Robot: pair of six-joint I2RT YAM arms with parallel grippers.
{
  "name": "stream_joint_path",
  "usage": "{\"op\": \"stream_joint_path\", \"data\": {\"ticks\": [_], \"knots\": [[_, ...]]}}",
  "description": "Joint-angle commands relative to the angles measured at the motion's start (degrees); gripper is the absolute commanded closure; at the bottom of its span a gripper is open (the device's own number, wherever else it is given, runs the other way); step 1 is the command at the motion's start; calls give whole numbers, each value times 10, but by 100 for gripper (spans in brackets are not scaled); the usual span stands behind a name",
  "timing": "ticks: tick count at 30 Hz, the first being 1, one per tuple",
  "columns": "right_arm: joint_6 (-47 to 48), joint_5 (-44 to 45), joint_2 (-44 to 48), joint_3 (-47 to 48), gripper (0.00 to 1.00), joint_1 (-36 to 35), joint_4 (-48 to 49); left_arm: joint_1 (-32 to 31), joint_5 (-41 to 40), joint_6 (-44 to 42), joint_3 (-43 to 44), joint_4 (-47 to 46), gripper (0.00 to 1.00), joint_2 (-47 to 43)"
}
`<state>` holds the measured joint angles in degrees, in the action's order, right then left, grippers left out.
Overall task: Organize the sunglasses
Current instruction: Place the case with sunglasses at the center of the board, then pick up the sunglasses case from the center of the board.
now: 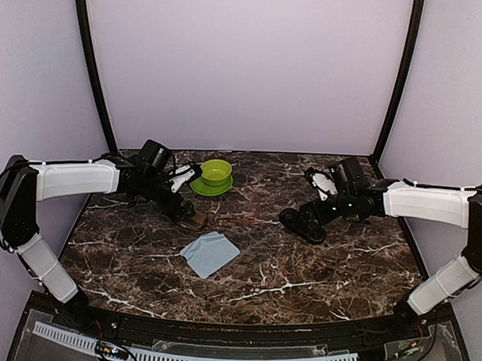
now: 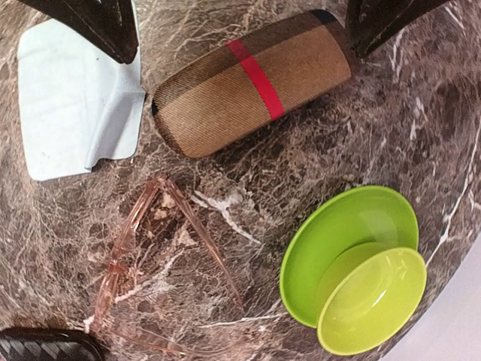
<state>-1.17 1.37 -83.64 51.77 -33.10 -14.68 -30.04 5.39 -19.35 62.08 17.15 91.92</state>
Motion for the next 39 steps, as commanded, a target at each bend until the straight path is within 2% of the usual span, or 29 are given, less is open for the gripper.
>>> {"op": "stream_joint_path", "data": {"ticks": [1,4,7,12,15,19,28,39], "knots": [[-14,-46,30,-13,0,1,56,20,80,-168,23,32,1,24],[-17,-68,41,-20,0,2,67,29,78,-222,38,36,1,56],[-18,-87,46,-25,0,2,72,40,103,-286,84,95,1,95],[-22,-119,39,-29,0,2,79,50,74,-338,114,91,2,130],[-22,-128,30,-26,0,1,78,50,88,-367,127,103,2,149],[-21,-131,22,-23,0,2,74,51,118,-384,164,162,2,173],[-22,-136,4,-15,0,2,64,57,178,-389,183,199,1,186],[-24,-146,1,-18,0,2,65,61,139,-393,179,192,2,210]]}}
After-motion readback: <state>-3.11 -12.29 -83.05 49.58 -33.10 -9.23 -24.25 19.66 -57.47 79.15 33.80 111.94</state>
